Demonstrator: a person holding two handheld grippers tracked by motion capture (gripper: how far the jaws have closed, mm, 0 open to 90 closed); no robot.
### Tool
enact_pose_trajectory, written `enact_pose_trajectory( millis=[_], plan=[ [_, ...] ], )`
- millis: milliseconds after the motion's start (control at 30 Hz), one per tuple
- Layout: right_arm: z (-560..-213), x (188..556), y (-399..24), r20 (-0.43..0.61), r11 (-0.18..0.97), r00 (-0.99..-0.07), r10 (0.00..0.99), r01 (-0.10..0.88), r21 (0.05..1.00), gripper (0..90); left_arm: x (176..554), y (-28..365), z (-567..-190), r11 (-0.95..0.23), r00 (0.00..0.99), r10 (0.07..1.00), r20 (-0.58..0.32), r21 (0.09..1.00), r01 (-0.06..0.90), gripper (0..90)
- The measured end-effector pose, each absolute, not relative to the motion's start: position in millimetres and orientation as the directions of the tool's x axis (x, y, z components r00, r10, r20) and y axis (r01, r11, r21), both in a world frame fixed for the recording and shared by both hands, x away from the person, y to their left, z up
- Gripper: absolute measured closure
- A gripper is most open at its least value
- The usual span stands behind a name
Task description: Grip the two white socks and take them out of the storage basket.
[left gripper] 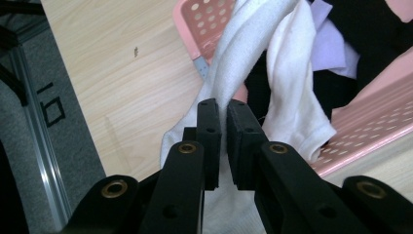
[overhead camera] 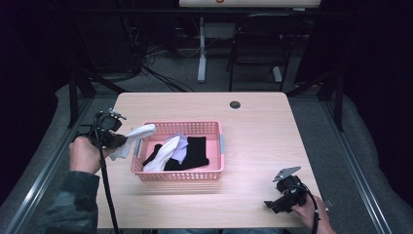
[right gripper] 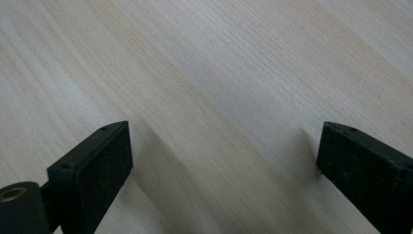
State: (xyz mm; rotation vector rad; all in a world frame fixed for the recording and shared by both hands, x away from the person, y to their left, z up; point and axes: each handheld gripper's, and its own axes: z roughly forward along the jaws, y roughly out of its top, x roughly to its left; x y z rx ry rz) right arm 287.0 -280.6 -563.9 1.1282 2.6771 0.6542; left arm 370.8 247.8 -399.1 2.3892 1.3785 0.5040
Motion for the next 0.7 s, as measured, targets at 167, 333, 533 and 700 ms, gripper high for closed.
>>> enact_pose_trajectory(
  millis=[167,333,533,700],
  plan=[
    [-564,287,-281,0.019,0.618,-0.701,0.713,0.641,0.454,5.2,369,259,-399,-0.451,0.444,0.887,0.131,0.456,0.767,84.7],
    [-564,287,-280,0.022,0.616,-0.7,0.714,0.642,0.457,5.2,368,270,-400,-0.429,0.418,0.899,0.131,0.455,0.78,84.8],
    [-564,287,-281,0.014,0.62,-0.7,0.714,0.641,0.453,5.2,366,280,-404,-0.403,0.394,0.911,0.12,0.457,0.793,84.9],
    [-564,287,-281,0.013,0.619,-0.701,0.713,0.639,0.455,5.2,365,288,-409,-0.377,0.369,0.923,0.111,0.455,0.807,84.9]
  ],
)
